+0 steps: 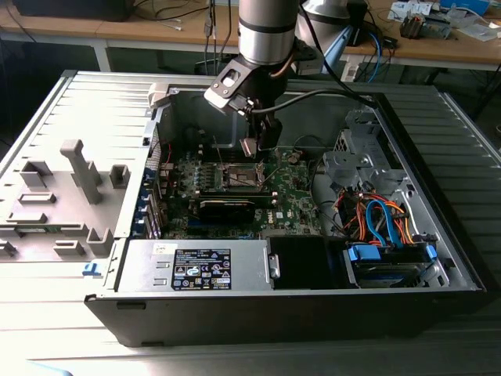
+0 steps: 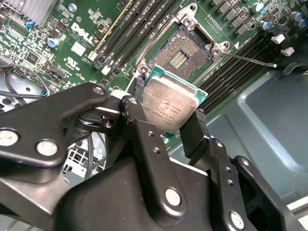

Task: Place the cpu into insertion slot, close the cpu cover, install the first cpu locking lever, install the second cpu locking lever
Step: 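Place the cpu into insertion slot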

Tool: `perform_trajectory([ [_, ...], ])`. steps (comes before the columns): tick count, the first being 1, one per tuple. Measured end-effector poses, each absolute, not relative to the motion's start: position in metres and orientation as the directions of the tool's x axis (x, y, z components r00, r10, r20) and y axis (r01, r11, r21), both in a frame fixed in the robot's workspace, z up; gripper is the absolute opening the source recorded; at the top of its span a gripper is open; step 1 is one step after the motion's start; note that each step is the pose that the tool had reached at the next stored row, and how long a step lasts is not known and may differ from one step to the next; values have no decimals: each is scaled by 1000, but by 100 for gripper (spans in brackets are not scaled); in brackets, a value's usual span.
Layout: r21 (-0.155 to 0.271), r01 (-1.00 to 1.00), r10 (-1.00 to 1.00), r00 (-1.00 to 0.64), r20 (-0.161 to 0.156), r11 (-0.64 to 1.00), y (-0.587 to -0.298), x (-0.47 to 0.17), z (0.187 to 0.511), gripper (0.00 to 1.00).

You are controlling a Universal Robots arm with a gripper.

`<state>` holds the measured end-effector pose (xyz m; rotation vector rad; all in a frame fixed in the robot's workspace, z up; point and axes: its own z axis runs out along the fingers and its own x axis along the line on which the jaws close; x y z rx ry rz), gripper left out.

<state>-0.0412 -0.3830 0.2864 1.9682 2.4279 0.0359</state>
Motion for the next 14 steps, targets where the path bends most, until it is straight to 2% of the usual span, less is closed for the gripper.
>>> perform_trajectory([
  [14, 28, 985, 985, -171, 2, 170, -383, -41, 285, 55],
])
